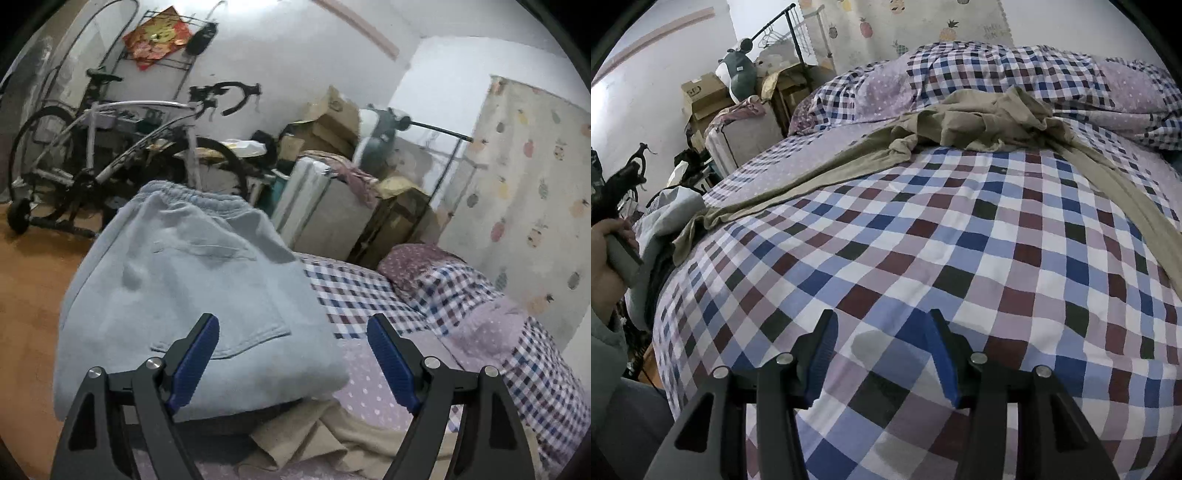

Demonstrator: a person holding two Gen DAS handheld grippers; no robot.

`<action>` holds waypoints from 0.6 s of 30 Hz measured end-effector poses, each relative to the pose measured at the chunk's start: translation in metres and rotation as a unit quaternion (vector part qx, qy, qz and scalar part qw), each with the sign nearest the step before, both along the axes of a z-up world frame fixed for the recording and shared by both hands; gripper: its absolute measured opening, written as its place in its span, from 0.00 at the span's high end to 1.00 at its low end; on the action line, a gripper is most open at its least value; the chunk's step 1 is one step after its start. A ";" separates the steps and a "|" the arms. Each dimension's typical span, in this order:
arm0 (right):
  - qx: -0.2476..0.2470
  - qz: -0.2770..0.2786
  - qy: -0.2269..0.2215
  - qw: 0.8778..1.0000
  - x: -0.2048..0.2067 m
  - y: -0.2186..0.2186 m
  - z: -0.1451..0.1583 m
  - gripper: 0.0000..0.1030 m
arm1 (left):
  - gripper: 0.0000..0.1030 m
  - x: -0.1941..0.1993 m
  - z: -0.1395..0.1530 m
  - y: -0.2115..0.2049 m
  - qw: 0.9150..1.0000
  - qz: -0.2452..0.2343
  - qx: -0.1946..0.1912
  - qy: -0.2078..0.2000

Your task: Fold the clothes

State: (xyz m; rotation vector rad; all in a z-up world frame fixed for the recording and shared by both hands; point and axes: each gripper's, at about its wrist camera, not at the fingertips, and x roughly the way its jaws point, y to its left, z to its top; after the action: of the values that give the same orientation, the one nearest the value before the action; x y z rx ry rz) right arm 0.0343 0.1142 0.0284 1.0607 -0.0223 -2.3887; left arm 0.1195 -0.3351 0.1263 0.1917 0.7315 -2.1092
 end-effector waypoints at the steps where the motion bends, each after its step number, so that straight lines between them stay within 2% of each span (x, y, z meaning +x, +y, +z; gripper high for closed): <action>1: 0.002 0.000 0.001 1.000 0.000 -0.001 0.000 0.49 | 0.17 -0.005 -0.003 0.004 1.000 -0.020 0.007 -0.004; 4: 0.002 0.000 0.000 1.000 -0.002 -0.002 -0.003 0.49 | 0.17 -0.022 -0.013 0.017 0.996 -0.083 0.029 -0.019; 8: -0.012 -0.009 -0.005 1.000 -0.009 0.000 -0.006 0.49 | 0.17 -0.053 -0.031 0.044 0.980 -0.179 0.069 -0.052; 14: -0.012 -0.025 -0.013 1.000 -0.029 -0.010 -0.004 0.48 | 0.17 -0.087 -0.054 0.076 0.953 -0.265 0.115 -0.089; 18: -0.015 -0.019 -0.027 0.999 -0.060 -0.025 -0.006 0.48 | 0.17 -0.100 -0.063 0.081 0.941 -0.286 0.146 -0.105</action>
State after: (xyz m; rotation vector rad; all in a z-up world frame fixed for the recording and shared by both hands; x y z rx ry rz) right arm -0.0258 0.0894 0.0221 1.1207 -0.0987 -2.3843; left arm 0.0193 -0.2541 0.0631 0.8709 0.9364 -2.4529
